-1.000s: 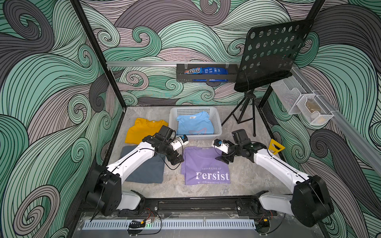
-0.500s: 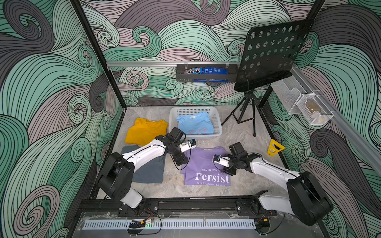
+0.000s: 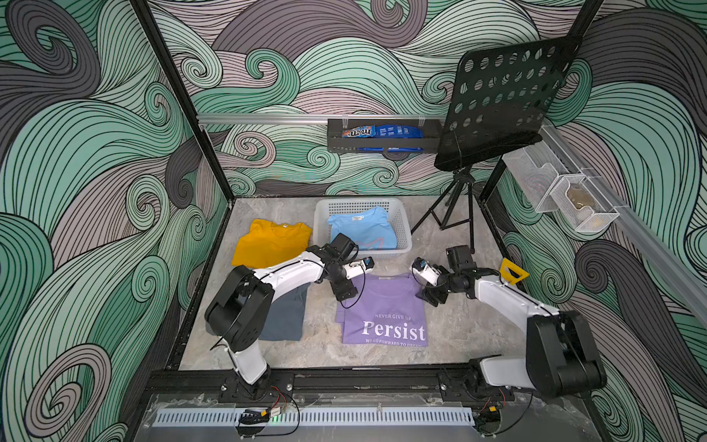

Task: Put the folded t-shirts into the basket
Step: Adjust the T-shirt at the center of the board.

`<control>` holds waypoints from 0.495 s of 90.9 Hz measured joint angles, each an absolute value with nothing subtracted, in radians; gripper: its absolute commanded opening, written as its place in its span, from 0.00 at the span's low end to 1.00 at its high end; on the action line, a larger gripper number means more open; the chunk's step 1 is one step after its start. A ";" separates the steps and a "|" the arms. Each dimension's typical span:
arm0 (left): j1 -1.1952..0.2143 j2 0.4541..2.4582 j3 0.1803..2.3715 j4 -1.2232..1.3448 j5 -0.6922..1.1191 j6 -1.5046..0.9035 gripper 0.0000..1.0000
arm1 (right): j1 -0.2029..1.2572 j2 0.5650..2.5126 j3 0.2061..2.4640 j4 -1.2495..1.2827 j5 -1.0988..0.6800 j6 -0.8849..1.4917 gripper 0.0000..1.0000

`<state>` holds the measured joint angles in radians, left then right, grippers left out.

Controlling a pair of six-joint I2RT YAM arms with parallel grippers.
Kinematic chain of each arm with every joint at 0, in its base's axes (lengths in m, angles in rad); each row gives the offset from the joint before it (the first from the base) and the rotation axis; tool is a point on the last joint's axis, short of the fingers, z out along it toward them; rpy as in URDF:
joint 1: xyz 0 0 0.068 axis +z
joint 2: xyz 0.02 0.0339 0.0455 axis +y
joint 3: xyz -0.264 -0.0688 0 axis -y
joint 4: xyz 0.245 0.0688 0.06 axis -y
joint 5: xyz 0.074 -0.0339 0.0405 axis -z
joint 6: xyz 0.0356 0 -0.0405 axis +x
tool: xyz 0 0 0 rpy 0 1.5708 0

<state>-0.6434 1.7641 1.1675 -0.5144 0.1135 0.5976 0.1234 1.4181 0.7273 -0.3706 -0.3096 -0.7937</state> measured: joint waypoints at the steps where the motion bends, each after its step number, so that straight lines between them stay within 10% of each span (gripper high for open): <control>1: -0.643 1.770 1.172 -0.514 0.110 0.599 0.90 | 0.121 1.428 0.733 -0.367 -0.310 -0.787 0.79; 45: -0.744 1.770 1.078 -0.535 0.078 0.655 0.91 | 0.117 1.491 0.772 -0.342 -0.310 -0.699 0.80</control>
